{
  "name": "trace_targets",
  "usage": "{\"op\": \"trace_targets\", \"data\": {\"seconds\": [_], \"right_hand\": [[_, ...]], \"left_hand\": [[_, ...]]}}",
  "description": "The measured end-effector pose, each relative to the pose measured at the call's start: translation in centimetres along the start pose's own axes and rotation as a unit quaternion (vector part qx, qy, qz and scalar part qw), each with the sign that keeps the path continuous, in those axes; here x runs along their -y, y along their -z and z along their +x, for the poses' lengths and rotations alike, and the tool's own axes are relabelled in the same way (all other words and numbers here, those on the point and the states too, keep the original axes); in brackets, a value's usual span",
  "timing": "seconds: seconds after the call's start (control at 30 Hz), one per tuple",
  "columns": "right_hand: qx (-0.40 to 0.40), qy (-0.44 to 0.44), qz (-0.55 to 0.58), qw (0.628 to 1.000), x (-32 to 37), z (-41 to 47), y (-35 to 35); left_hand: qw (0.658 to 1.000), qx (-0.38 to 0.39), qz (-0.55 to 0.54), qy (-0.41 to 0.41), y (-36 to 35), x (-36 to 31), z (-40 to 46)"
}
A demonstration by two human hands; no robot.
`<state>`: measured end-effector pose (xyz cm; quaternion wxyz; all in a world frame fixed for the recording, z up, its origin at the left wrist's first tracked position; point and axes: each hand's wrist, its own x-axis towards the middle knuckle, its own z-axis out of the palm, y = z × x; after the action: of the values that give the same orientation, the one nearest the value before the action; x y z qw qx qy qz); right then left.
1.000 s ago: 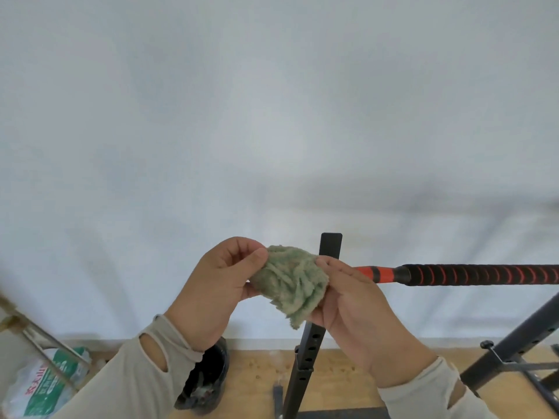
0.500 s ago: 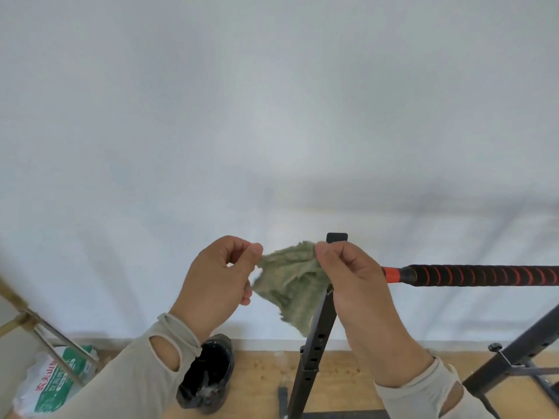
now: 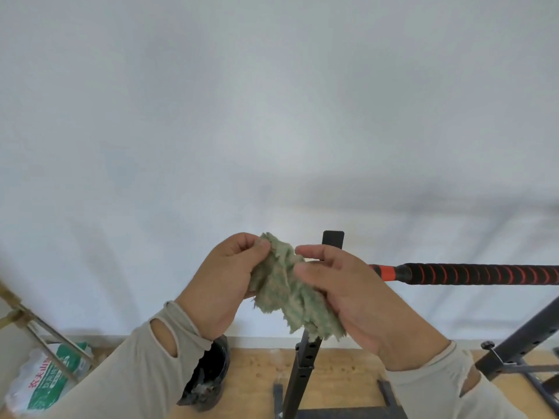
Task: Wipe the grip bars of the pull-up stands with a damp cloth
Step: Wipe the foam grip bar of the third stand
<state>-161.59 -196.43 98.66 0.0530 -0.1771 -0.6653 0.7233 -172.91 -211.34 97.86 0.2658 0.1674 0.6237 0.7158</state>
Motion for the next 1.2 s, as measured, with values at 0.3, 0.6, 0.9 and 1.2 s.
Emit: {"op": "trace_targets", "data": {"seconds": [0.3,0.6,0.9,1.2], "right_hand": [[-0.031,0.137,-0.358,0.923,1.0,-1.1,1.5],[-0.022,-0.055,-0.040,0.997,0.5,1.4,1.3],[-0.002,0.063,-0.194,0.979,2.3,2.0,1.9],[-0.104,0.159,-0.420,0.887,4.4,6.3,4.0]], "left_hand": [[0.994,0.046,0.095,0.009,2.1,1.3,0.1],[0.923,0.009,0.301,-0.239,3.1,-1.8,0.8],[0.955,0.079,0.147,-0.247,3.9,-2.6,0.9],[0.956,0.061,0.158,-0.239,3.8,0.7,4.0]]}}
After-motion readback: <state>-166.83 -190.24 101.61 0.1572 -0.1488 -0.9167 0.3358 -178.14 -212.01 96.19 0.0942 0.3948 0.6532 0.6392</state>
